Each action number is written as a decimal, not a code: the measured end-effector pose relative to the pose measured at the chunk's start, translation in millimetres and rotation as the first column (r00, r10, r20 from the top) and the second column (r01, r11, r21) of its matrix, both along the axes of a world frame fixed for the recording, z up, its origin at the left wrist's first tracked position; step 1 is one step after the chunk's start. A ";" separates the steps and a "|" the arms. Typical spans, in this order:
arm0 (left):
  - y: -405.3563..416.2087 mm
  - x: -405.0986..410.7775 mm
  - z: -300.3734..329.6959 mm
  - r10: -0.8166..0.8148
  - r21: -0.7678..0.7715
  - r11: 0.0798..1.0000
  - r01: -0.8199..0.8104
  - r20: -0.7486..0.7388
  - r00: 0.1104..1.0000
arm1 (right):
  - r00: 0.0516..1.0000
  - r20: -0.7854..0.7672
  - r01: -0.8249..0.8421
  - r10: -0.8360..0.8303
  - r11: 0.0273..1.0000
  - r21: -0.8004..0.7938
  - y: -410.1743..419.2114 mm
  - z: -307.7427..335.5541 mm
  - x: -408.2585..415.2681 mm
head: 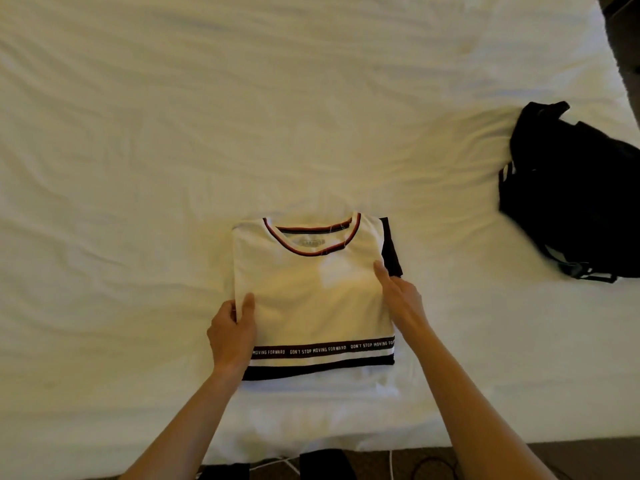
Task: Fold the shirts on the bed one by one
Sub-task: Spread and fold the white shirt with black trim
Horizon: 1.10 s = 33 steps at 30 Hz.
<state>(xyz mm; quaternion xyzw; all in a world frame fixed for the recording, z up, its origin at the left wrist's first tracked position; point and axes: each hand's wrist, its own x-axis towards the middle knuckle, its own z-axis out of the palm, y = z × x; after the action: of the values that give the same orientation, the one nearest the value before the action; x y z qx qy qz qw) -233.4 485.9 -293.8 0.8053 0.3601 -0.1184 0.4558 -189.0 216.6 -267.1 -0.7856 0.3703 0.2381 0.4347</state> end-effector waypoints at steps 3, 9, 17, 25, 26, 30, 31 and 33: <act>-2.1 -11.8 5.2 -0.062 0.038 0.997 0.062 0.002 0.998 | 0.997 -0.032 -0.064 0.066 0.995 0.078 -2.3 -2.2 -33.2; -5.3 -36.4 9.3 -0.108 0.054 0.993 0.106 0.042 0.993 | 0.992 0.113 0.050 -0.047 0.999 -0.022 -6.5 -4.8 -76.2; -4.1 -42.0 0.7 -0.101 -0.019 0.995 0.101 -0.014 0.995 | 0.933 0.182 -0.227 0.312 0.898 -0.376 -7.3 -5.5 9.6; -9.8 -32.2 -5.1 -0.047 -0.008 0.999 0.047 -0.031 0.998 | 0.956 0.279 -0.064 0.089 0.993 -0.098 -11.3 -9.0 40.8; -9.8 -32.3 -6.0 -0.049 -0.006 0.999 0.049 -0.029 0.998 | 0.974 0.225 -0.012 0.020 0.999 -0.039 -10.0 -12.8 35.8; -10.3 -32.4 -5.1 -0.025 -0.014 1.000 0.025 -0.028 0.999 | 0.989 0.037 0.140 -0.142 0.989 0.042 -9.2 -20.3 9.5; -9.8 -32.5 -4.2 -0.019 -0.019 1.000 0.019 -0.024 1.000 | 0.987 0.017 0.157 -0.158 0.985 0.078 -10.1 -18.6 3.5; -7.7 -34.3 -4.4 -0.018 -0.026 1.000 0.018 -0.028 0.999 | 0.996 -0.024 0.083 -0.081 0.990 0.115 -12.5 -16.3 -13.3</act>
<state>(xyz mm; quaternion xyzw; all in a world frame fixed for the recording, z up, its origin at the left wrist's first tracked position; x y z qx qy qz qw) -267.6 478.2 -298.3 0.8009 0.3578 -0.1386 0.4597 -202.4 204.1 -283.4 -0.7408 0.3920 0.2485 0.4857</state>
